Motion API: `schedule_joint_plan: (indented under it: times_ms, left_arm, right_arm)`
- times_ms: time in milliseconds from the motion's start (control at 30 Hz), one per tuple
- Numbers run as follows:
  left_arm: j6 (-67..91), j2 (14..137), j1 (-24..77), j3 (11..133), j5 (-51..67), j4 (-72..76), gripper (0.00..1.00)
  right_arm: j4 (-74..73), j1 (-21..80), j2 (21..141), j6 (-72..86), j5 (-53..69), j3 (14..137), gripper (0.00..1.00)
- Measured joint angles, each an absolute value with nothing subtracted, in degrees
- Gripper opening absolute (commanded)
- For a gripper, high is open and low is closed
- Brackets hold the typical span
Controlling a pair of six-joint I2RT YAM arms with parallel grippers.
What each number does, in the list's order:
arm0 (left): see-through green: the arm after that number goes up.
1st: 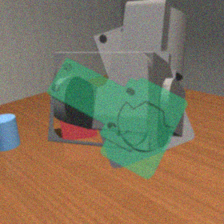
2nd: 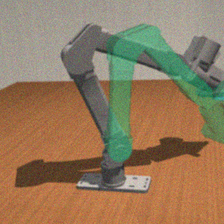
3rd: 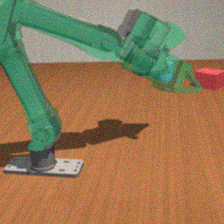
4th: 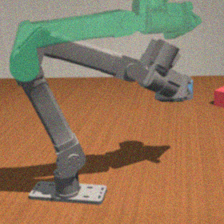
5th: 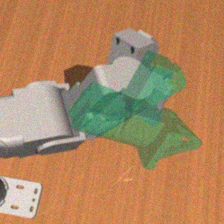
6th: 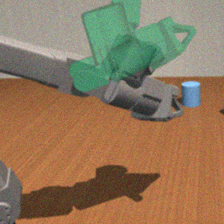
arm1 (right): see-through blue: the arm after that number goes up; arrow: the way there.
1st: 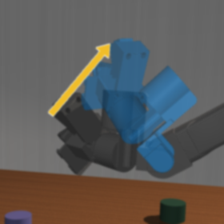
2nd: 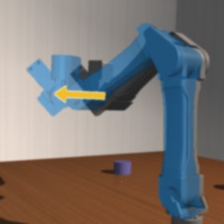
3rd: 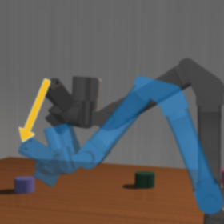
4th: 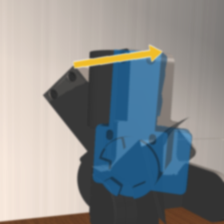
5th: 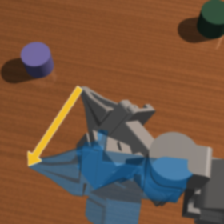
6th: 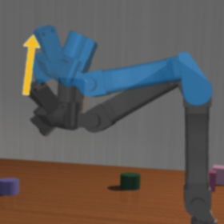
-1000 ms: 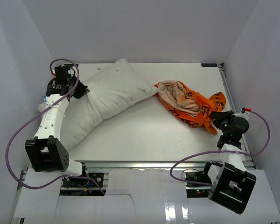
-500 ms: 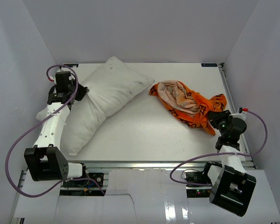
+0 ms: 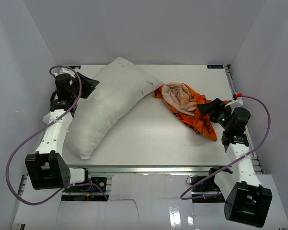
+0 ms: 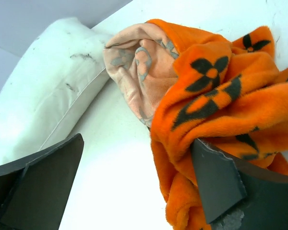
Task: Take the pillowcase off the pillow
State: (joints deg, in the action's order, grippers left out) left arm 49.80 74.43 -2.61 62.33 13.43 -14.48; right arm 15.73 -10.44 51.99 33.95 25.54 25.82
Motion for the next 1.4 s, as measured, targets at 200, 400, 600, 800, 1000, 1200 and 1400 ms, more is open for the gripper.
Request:
schedule_joint_plan:
  times_ms: [200, 400, 600, 800, 1000, 1200, 1400]
  left_arm:
    - [46.7, 69.3, -2.3, 63.1, 17.6, -10.7, 0.81]
    - [40.4, 65.9, 2.3, 64.9, 22.3, -9.4, 0.82]
    - [30.9, 69.9, 15.0, 67.4, 22.5, -15.2, 0.98]
    - [27.8, 67.7, 25.9, 63.0, 18.3, -18.1, 0.98]
    - [28.4, 53.6, 29.5, 48.3, 16.6, -13.0, 0.98]
    - [29.8, 46.4, 32.5, 34.9, 17.1, -7.3, 0.98]
    - [30.5, 42.2, 35.1, 30.3, 16.8, -5.5, 0.98]
  right_arm:
    - [8.8, -9.4, 48.5, 29.0, 25.2, 29.1, 0.97]
    - [3.1, -5.1, 62.5, 23.3, 27.6, 41.9, 0.85]
    - [-3.3, 13.1, 67.2, 17.9, 22.4, 49.2, 0.97]
    - [-7.7, 30.5, 66.6, 15.6, 14.9, 49.6, 0.90]
    - [-10.6, 34.3, 57.9, 16.8, 8.2, 42.8, 0.90]
    - [-13.6, 34.4, 51.5, 16.9, 3.6, 41.4, 0.90]
    - [-16.0, 34.4, 44.6, 16.9, -1.1, 39.2, 0.90]
